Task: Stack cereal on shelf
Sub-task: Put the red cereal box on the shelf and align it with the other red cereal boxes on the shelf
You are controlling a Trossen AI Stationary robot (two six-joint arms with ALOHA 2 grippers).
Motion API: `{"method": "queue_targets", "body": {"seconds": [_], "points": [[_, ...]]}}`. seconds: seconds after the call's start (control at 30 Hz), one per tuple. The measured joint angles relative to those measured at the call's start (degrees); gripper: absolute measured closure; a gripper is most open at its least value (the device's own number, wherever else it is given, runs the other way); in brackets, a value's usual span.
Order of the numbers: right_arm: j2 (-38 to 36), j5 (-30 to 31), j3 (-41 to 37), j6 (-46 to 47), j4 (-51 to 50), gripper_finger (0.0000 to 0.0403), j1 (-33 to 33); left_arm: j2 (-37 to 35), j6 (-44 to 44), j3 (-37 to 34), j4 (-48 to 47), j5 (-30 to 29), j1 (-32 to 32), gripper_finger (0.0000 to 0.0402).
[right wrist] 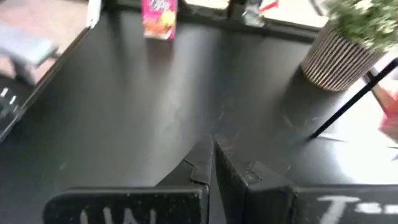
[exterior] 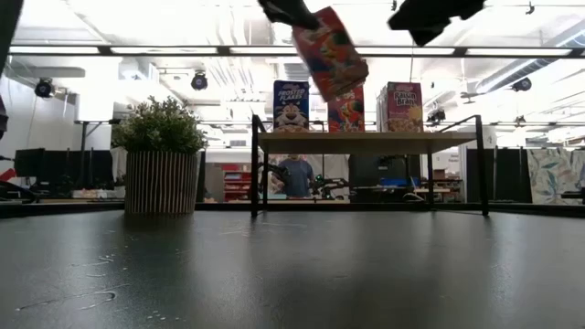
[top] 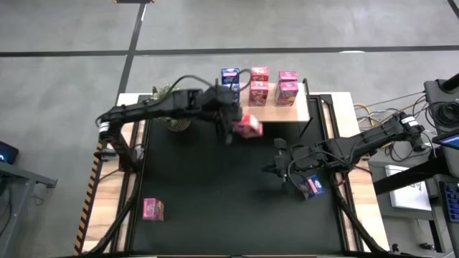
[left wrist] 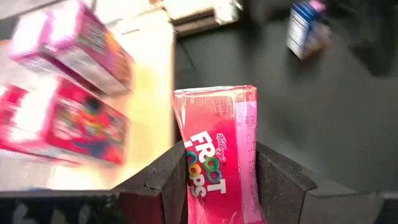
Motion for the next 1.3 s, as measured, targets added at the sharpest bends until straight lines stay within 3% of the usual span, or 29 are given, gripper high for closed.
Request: {"method": "queue_targets", "body": {"seconds": [0.13,0.3,0.47,1.03,1.3], "points": [[-1.07,0.84,0.00,0.96,-2.94,0.0394,2.61,6.35,1.59,9.56,-3.47,0.00,3.31,0.0253],[-2.11,6.09,-0.54,1.51,-4.24,0.0394,5.33,14.22,2.55,20.36,-8.32,0.34,5.61,0.0253],[-2.65,6.23,-0.79,1.68,-4.39,0.0394,6.24,21.29,3.43,29.66,-13.06,0.44,7.06,0.0253],[-2.65,6.23,-1.33,1.49,-3.90,0.0394,6.24,22.32,5.98,27.76,-9.16,0.07,9.08,0.0250],[-2.65,6.23,-1.33,1.60,-3.88,0.0394,6.24,22.54,5.53,27.70,-8.88,0.96,9.09,0.0204]]}}
